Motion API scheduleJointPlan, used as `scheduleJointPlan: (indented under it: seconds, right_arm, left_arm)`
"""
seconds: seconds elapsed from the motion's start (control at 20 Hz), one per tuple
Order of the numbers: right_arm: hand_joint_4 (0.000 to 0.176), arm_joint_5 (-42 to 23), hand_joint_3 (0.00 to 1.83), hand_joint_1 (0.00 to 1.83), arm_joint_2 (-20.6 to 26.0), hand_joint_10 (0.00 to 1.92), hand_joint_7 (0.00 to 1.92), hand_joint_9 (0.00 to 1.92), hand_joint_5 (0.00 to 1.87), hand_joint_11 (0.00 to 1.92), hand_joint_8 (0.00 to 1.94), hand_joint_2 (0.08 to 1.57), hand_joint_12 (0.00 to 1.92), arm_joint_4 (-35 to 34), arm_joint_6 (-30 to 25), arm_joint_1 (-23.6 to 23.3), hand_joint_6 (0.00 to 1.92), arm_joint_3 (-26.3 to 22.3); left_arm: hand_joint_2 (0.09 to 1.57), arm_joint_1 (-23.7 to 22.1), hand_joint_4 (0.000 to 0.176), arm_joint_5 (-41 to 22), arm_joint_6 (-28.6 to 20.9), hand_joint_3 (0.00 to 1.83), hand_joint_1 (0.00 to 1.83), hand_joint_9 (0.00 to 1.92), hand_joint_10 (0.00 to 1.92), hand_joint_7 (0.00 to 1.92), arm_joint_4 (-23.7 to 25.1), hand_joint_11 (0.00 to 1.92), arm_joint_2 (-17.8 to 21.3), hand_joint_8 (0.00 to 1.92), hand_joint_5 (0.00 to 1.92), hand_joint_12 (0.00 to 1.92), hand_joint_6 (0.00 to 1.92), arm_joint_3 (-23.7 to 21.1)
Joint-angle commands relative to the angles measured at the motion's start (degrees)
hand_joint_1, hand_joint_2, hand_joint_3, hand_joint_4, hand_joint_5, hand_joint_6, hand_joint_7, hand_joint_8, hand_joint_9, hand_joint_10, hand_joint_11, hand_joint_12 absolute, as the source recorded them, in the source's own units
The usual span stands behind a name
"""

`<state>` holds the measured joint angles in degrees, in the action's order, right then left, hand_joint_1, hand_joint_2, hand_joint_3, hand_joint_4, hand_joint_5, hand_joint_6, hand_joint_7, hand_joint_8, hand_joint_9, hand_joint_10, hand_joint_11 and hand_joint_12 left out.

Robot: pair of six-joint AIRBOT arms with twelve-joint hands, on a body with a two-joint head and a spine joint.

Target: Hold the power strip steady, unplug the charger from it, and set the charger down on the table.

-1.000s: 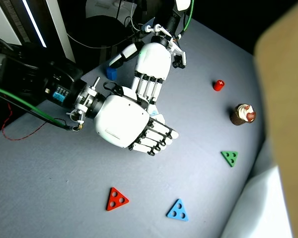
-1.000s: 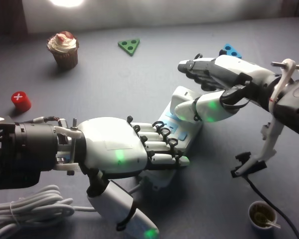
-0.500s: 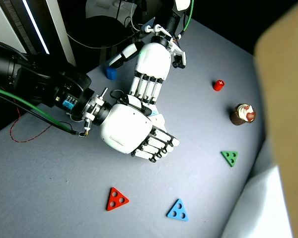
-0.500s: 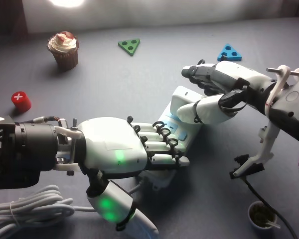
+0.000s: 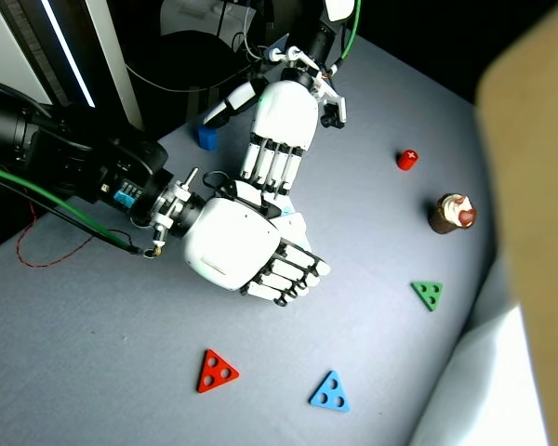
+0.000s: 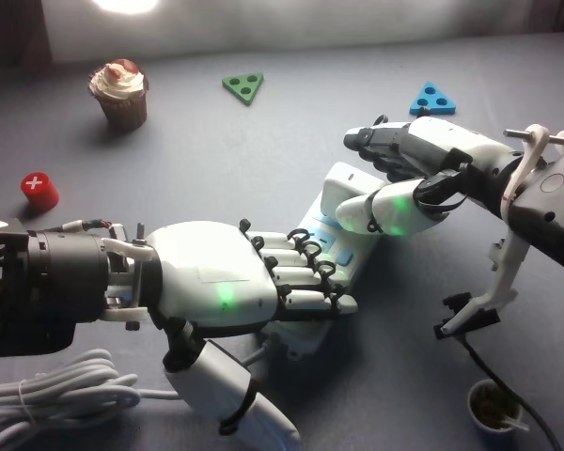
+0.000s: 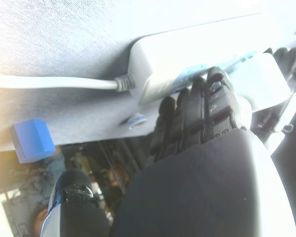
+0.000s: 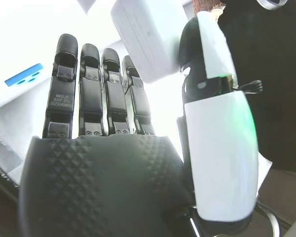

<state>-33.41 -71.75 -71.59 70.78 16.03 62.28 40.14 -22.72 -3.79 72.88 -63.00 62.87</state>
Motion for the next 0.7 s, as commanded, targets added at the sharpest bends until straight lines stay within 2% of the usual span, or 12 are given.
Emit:
scheduleJointPlan:
  seconds: [0.0,0.05,0.15,0.25,0.3,0.35,0.4,0.45,0.5,0.6,0.65]
  right_arm:
    - [0.000,-3.2,0.00,1.02,0.6,0.00,0.28,0.29,0.26,0.22,0.00,1.10,0.33,2.3,-0.4,0.1,0.00,0.0]
    - [0.000,-3.2,0.00,1.07,0.6,0.00,0.33,0.35,0.33,0.26,0.00,1.08,0.39,2.3,-0.4,0.1,0.00,0.0]
    - [0.000,-3.2,0.00,1.15,0.6,0.02,0.52,0.58,0.47,0.46,0.01,1.10,0.48,2.3,-0.4,0.1,0.01,0.0]
    - [0.000,-3.2,0.00,1.30,0.6,0.03,0.85,0.89,0.74,0.70,0.02,1.11,0.60,2.3,-0.4,0.1,0.01,0.0]
    - [0.000,-3.2,0.00,1.30,0.6,0.03,0.85,0.89,0.74,0.70,0.02,1.11,0.60,2.3,-0.4,0.1,0.01,0.0]
    - [0.000,-3.2,0.00,1.37,0.6,0.79,1.07,1.03,0.83,0.83,0.52,1.09,0.56,2.4,-0.4,0.1,0.89,0.1]
    - [0.000,-3.2,0.00,1.37,0.6,0.79,1.07,1.03,0.83,0.83,0.52,1.09,0.56,2.4,-0.4,0.1,0.89,0.1]
    - [0.000,-3.2,0.00,1.39,0.6,0.95,1.11,1.04,1.00,0.98,0.62,1.06,0.61,2.4,-0.4,0.1,0.89,0.1]
    - [0.000,-3.2,0.00,1.39,0.6,0.95,1.11,1.04,1.00,0.98,0.62,1.06,0.61,2.4,-0.4,0.2,0.89,0.1]
    - [0.000,-3.2,0.00,1.39,0.6,1.03,1.16,1.03,1.03,0.97,0.53,1.06,0.75,2.5,-0.4,0.2,0.91,0.1]
    - [0.000,-3.3,0.00,1.39,0.6,1.05,1.13,1.01,1.02,0.94,0.60,1.07,0.81,2.9,-0.4,0.2,0.92,0.1]
  left_arm:
    - [0.93,0.0,0.000,-2.4,-0.6,0.00,0.00,0.07,0.00,0.08,0.0,0.04,-0.9,0.00,0.07,0.03,0.01,0.0]
    - [0.92,0.0,0.000,-2.4,-0.6,0.00,0.00,0.06,0.00,0.08,0.0,0.04,-0.9,0.00,0.06,0.03,0.00,0.0]
    - [0.93,0.0,0.000,-2.4,-0.6,0.00,0.00,0.05,0.00,0.07,0.0,0.03,-0.9,0.00,0.05,0.02,0.00,0.0]
    - [0.92,0.0,0.000,-2.3,-0.6,0.00,0.00,0.05,0.00,0.07,0.1,0.03,-0.9,0.00,0.05,0.02,0.00,0.0]
    - [0.92,0.0,0.000,-2.3,-0.6,0.00,0.00,0.05,0.00,0.07,0.1,0.03,-0.9,0.00,0.05,0.02,0.00,0.1]
    - [0.93,0.0,0.000,-2.3,-0.6,0.00,0.00,0.05,0.00,0.06,0.1,0.03,-0.9,0.00,0.05,0.02,0.00,0.1]
    - [0.93,0.0,0.000,-2.3,-0.6,0.00,0.00,0.05,0.00,0.06,0.1,0.03,-0.9,0.00,0.05,0.02,0.00,0.1]
    - [0.93,0.0,0.000,-2.3,-0.6,0.00,0.00,0.05,0.00,0.06,0.1,0.03,-0.9,0.00,0.04,0.02,0.00,0.1]
    - [0.93,0.0,0.000,-2.3,-0.6,0.00,0.00,0.05,0.00,0.06,0.1,0.03,-0.9,0.00,0.04,0.02,0.00,0.1]
    - [0.93,0.0,0.000,-2.3,-0.6,0.00,0.00,0.06,0.00,0.07,0.1,0.04,-0.9,0.00,0.06,0.02,0.01,0.1]
    - [0.93,0.0,0.000,-2.3,-0.6,0.00,0.00,0.06,0.00,0.07,0.2,0.04,-0.9,0.00,0.06,0.03,0.01,0.1]
